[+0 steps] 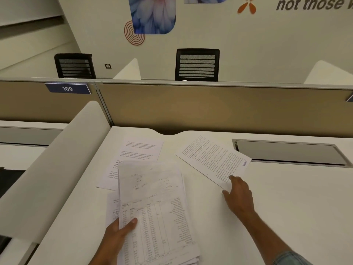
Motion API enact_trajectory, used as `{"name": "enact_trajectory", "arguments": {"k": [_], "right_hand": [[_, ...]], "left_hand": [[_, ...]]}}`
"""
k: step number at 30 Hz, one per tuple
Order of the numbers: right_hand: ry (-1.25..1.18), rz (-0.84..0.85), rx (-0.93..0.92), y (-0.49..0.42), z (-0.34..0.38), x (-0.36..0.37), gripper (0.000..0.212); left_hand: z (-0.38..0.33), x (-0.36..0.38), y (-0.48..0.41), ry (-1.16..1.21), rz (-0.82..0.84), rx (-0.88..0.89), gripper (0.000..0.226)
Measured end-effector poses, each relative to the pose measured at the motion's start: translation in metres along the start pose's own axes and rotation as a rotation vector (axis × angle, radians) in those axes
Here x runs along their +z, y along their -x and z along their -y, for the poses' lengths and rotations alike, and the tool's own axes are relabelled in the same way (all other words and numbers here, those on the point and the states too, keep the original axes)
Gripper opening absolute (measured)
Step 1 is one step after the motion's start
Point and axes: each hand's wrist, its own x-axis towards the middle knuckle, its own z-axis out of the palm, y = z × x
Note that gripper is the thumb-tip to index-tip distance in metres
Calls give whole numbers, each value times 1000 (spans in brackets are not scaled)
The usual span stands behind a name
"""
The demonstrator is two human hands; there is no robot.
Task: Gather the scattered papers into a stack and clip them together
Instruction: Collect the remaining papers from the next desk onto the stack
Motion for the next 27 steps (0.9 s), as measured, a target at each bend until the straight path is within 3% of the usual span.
{"name": "enact_trajectory", "arguments": {"k": [6, 10, 17, 27], "right_hand": [[143, 43, -27, -20, -7, 2, 25], [139, 14, -50, -25, -13, 10, 20], [-113, -185, 72, -68, -22, -10, 47], [-42, -15, 155, -147, -54, -24, 89]], "left_hand": [[-26, 19, -7, 90, -2, 63, 33], [-29, 33, -17, 161, -57, 55, 29], [-17, 49, -43, 275, -97, -22, 30], [10, 50, -68, 264, -200, -58, 44]]}}
